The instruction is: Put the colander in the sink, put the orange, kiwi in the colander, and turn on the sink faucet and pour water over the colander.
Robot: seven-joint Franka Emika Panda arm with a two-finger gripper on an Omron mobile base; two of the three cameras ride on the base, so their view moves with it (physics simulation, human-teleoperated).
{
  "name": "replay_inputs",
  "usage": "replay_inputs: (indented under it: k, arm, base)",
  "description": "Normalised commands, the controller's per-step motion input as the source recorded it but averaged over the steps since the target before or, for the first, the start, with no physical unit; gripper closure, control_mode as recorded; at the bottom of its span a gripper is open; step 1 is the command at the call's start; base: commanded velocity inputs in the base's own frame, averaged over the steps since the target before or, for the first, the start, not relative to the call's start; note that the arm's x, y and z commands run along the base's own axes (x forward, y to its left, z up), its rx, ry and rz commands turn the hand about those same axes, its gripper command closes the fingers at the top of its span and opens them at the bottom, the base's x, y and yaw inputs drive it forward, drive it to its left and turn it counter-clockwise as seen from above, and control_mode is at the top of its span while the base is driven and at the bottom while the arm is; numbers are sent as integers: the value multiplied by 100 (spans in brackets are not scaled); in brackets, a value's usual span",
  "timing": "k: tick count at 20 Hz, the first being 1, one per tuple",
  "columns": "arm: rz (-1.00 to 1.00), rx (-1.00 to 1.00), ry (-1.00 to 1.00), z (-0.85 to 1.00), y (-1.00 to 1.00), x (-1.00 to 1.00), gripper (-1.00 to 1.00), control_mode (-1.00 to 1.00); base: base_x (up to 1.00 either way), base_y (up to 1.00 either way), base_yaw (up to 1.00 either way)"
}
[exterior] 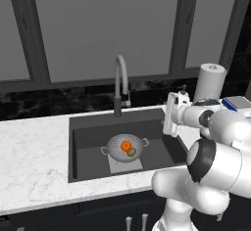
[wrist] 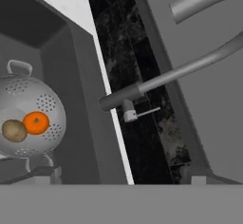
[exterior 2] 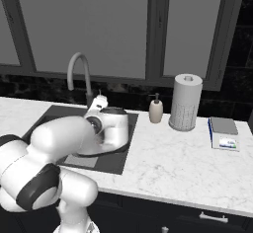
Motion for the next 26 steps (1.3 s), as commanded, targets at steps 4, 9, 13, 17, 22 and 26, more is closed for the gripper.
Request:
replay_inputs:
  k: [4, 9, 13, 17, 22, 26]
  arm:
    - [30, 23, 20, 40, -4, 19, -100, -100]
    - [26, 20, 25, 66, -2, 22, -100, -100]
    - [23, 23, 27, 85, -14, 17, -100, -100]
    - [20, 27, 22, 85, -30, 10, -100, -100]
    - [12, 28, 16, 88, -34, 17, -100, -100]
    - [11, 30, 17, 77, -41, 42, -100, -100]
  base:
    - [0, 0, 0]
    - [0, 0, 0]
    - [0, 0, 0]
    - [0, 0, 0]
    - [0, 0, 0]
    - [0, 0, 0]
